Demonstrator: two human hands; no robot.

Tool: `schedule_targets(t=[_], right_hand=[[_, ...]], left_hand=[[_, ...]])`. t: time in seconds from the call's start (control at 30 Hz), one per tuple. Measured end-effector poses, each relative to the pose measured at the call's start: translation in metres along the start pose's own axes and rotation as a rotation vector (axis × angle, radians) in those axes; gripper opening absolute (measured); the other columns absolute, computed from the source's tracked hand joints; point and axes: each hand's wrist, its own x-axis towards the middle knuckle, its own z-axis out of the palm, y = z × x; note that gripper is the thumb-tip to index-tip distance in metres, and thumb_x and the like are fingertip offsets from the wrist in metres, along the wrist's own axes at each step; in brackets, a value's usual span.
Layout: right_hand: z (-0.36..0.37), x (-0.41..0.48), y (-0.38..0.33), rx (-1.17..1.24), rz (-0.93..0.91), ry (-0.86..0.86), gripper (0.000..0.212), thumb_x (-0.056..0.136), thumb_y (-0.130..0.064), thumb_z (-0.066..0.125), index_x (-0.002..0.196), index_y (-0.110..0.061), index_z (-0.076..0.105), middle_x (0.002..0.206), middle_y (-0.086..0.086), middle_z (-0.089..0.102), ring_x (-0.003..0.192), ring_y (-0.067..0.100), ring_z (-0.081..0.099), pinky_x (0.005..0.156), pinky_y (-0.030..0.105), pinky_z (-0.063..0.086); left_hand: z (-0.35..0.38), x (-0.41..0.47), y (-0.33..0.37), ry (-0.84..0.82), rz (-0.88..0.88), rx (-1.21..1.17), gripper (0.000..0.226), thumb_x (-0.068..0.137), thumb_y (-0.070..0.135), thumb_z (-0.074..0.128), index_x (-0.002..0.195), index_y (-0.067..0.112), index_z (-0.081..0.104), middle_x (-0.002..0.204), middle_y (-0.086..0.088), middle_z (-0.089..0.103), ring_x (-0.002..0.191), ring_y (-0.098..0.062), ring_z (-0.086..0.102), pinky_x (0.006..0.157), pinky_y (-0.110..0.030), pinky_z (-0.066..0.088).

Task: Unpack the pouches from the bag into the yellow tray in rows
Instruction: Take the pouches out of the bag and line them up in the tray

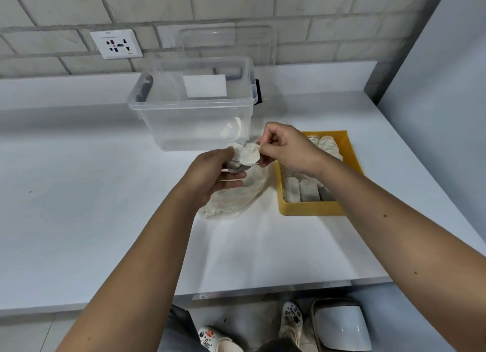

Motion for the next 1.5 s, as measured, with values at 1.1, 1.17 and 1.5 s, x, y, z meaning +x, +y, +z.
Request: schedule_targets(t=[1.1,1.17,1.5], right_hand=[[-0.071,-0.081,0.062,-0.111,0.367,0.042,0.016,0.084,-0.011,0.075,0.079,-0.015,0.06,0.064,0.002,0.059,0.051,0.007,0.047,0.054,0.018,0.041],[-0.072,-0.081,0.062,-0.062,0.359,0.061,0.013,0.085,-0.011,0.074,0.082,-0.014,0.061,0.07,0.006,0.061,0.059,0.012,0.047,0.055,0.021,0.038],[-0.068,-0.08,0.063,-0.131,0.374,-0.029,0.011,0.087,-0.013,0.072,0.081,-0.015,0.063,0.056,-0.008,0.056,0.054,0.008,0.045,0.06,0.022,0.039]], left_hand=[[0.073,0.027,-0.007,-0.026,-0.055,-0.037,0.019,0.094,0.013,0.064,0.11,0.002,0.062,0.102,-0.017,0.071,0.07,-0.022,0.074,0.06,-0.028,0.06],[0.072,0.026,-0.008,-0.029,-0.052,-0.029,0.02,0.094,0.013,0.064,0.111,0.002,0.062,0.105,-0.018,0.071,0.073,-0.024,0.074,0.061,-0.028,0.06],[0.074,0.021,-0.009,-0.044,-0.043,-0.024,0.011,0.095,0.01,0.062,0.103,0.003,0.063,0.098,-0.016,0.071,0.074,-0.025,0.073,0.068,-0.032,0.062]])
